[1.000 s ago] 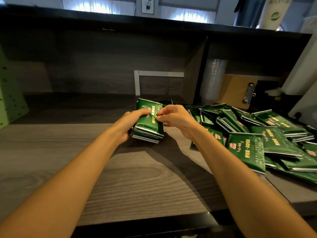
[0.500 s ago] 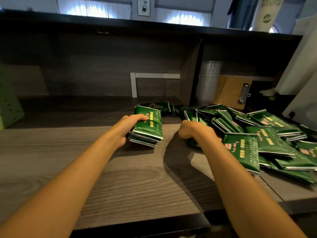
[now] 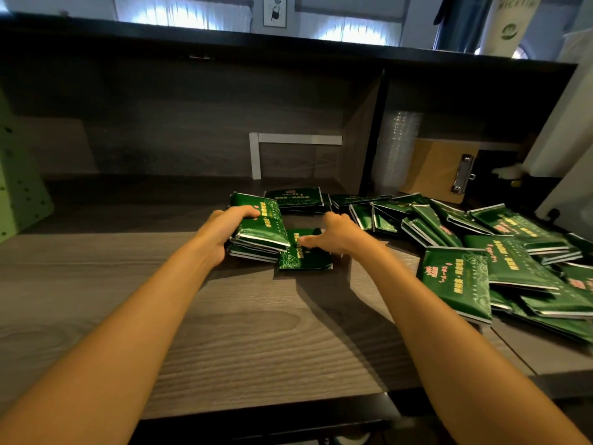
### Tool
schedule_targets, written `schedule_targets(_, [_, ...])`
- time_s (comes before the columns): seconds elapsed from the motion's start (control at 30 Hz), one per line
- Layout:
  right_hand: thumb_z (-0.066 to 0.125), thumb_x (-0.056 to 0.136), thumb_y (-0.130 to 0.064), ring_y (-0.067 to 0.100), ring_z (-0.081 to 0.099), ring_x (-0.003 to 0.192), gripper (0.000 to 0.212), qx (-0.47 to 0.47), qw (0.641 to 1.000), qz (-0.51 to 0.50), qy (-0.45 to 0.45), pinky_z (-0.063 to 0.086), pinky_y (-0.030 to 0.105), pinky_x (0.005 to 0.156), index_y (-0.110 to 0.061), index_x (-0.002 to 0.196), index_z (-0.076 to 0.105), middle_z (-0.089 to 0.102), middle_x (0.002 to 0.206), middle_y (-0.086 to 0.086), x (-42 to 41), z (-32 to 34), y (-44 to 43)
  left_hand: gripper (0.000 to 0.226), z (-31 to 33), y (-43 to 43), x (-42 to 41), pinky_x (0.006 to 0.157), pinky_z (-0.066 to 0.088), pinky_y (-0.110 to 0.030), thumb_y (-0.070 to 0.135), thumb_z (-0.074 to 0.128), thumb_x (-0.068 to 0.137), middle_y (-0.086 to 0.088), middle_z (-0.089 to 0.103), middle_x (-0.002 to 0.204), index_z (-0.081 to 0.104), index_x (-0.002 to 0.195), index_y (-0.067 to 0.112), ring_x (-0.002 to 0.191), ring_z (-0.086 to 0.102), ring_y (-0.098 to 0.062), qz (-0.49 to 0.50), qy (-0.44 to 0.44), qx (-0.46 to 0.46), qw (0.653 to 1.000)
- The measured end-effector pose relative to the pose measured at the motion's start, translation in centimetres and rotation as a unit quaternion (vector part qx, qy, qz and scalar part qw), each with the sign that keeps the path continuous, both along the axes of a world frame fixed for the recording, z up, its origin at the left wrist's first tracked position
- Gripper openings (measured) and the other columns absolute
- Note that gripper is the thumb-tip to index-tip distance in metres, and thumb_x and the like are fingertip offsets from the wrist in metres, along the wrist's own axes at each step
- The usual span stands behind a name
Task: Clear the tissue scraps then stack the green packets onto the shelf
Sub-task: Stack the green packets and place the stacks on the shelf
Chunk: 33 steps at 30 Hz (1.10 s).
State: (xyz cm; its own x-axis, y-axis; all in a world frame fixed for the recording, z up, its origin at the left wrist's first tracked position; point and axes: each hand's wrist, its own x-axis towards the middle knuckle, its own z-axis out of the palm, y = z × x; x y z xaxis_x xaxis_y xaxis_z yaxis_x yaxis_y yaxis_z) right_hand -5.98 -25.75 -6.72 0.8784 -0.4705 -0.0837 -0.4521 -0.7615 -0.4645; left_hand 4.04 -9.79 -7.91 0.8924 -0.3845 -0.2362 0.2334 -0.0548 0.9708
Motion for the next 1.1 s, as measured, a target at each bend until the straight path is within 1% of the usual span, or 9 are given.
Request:
schedule_targets(0.27, [0.078,0.074,-0.017,0.029,0.04,0.13,0.092,0.171,0.984,0.024,-0.036,0.04,0.037,0.101,-0.012,0.146,0.021,0.035,0.146,0.011,0.2,0.2,-0.2,0.058,-0.1,-0.2,-0.2,0.061,0.052,-0.032,0.023,0.071,0.077,-0.014,0.066,0.108,0.048,0.127,0.009,0.09,0.067,-0.026,-0.014,-0.003,0.001,1.0])
schedule_targets(0.4, [0.077,0.076,-0.02,0.021,0.058,0.097,0.061,0.184,0.982,-0.025,-0.021,0.05,0.034,0.088,-0.005,0.122,0.039,0.056,0.105,0.009,0.3,0.3,-0.2,0.056,0.0,-0.5,-0.7,0.057,0.05,-0.03,0.019,0.069,0.08,-0.014,0.067,0.107,0.046,0.129,0.009,0.084,0.067,-0.024,-0.032,0.004,-0.01,0.999])
schedule_targets(0.6, [0.063,0.089,-0.015,0.02,0.063,0.071,0.034,0.296,0.946,-0.078,-0.111,0.055,0.028,0.065,0.001,0.116,0.05,0.062,0.086,0.011,0.7,0.2,-0.7,0.053,0.1,-0.5,-0.8,0.058,0.051,-0.032,0.018,0.069,0.08,-0.013,0.067,0.106,0.047,0.128,0.009,0.084,0.067,-0.024,-0.012,0.001,-0.026,1.0])
schedule_targets(0.77, [0.061,0.088,-0.018,0.03,0.064,0.078,0.016,0.335,0.888,-0.17,-0.265,0.056,0.031,0.066,-0.003,0.093,0.062,0.064,0.113,0.017,1.1,0.3,-1.2,0.035,0.3,-0.3,-1.0,0.058,0.049,-0.03,0.013,0.063,0.084,-0.009,0.064,0.089,0.052,0.117,0.008,0.075,0.063,-0.021,0.029,-0.005,-0.057,0.998])
schedule_targets(0.8, [0.061,0.088,-0.014,0.025,0.057,0.065,0.014,0.353,0.874,-0.177,-0.284,0.049,0.023,0.05,-0.007,0.077,0.057,0.043,0.078,0.0,1.0,0.3,-1.4,0.034,0.4,-0.3,-1.0,0.056,0.048,-0.03,0.012,0.063,0.084,-0.009,0.063,0.087,0.053,0.116,0.007,0.073,0.063,-0.021,0.038,-0.005,-0.063,0.997])
schedule_targets(0.83, [0.061,0.088,-0.01,0.019,0.047,0.055,0.021,0.371,0.861,-0.185,-0.294,0.038,0.019,0.038,-0.009,0.07,0.051,0.051,0.068,0.014,0.8,0.4,-1.6,0.034,0.4,-0.4,-0.9,0.055,0.048,-0.029,0.012,0.063,0.084,-0.008,0.063,0.086,0.053,0.116,0.007,0.072,0.063,-0.02,0.047,-0.006,-0.068,0.997])
schedule_targets(0.93, [0.059,0.085,0.002,0.016,0.052,0.056,0.007,0.433,0.806,-0.19,-0.356,0.039,0.015,0.034,0.001,0.09,0.054,0.058,0.084,0.017,0.5,0.6,-1.6,0.039,0.3,-0.4,-0.7,0.053,0.048,-0.028,0.011,0.064,0.082,-0.009,0.063,0.088,0.052,0.119,0.005,0.071,0.063,-0.019,0.08,-0.008,-0.081,0.993])
schedule_targets(1.03, [0.057,0.083,0.008,0.025,0.064,0.069,0.043,0.496,0.751,-0.183,-0.396,0.049,0.02,0.04,0.002,0.124,0.045,0.058,0.112,0.026,0.5,0.6,-1.3,0.049,-0.1,-0.3,0.0,0.056,0.049,-0.03,0.012,0.067,0.079,-0.013,0.064,0.106,0.049,0.124,0.005,0.082,0.064,-0.023,0.118,-0.008,-0.095,0.988])
schedule_targets(1.1, [0.053,0.084,0.011,0.031,0.065,0.08,0.039,0.54,0.724,-0.18,-0.391,0.054,0.025,0.045,0.0,0.121,0.047,0.058,0.111,0.027,0.3,0.7,-1.3,0.055,-0.3,-0.3,0.4,0.057,0.05,-0.031,0.014,0.068,0.077,-0.014,0.062,0.113,0.046,0.127,0.006,0.091,0.065,-0.026,0.131,-0.012,-0.097,0.987])
